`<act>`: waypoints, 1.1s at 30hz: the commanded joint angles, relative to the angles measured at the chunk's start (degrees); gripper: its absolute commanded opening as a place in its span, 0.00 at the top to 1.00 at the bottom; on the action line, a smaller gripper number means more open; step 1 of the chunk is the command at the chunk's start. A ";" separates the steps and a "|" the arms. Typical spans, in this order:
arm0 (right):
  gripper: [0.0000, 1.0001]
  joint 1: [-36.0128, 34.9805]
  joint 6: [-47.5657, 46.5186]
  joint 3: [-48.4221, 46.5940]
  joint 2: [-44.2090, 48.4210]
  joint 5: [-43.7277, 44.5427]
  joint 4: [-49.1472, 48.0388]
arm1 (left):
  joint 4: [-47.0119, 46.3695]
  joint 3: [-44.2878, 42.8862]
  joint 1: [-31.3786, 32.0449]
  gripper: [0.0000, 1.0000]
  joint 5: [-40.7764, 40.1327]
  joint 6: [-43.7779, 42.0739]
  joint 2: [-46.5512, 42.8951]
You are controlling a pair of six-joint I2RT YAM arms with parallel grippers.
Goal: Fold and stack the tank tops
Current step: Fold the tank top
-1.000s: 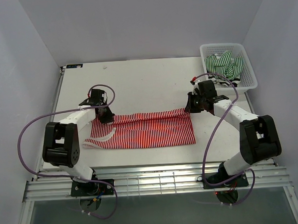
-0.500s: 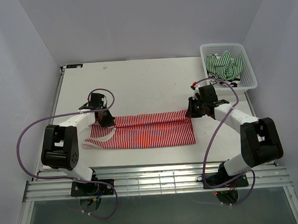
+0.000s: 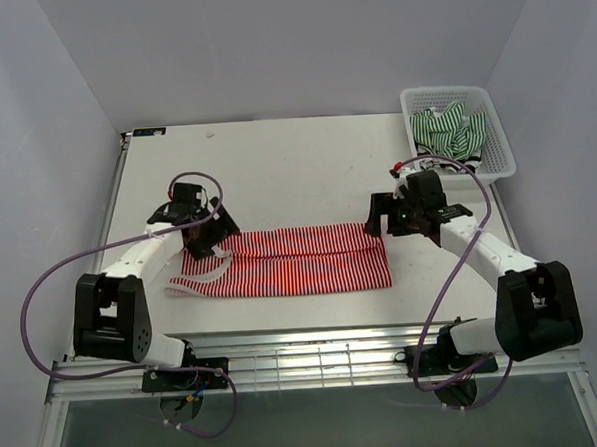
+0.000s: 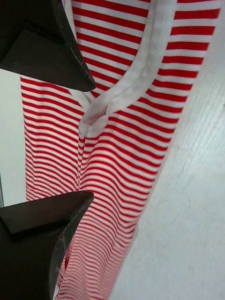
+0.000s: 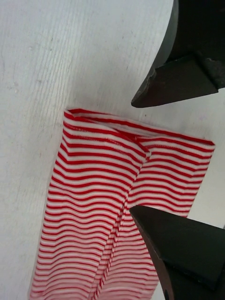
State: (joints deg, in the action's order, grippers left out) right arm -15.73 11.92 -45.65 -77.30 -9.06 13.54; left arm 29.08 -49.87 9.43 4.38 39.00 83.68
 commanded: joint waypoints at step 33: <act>0.10 -24.76 20.76 12.68 -0.76 -4.74 -9.58 | -5.27 -43.44 5.07 0.02 7.67 3.80 45.94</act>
State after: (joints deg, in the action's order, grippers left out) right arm -35.33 24.27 -35.81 -80.20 -15.66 3.51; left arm 24.01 -87.85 13.45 16.12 46.68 121.84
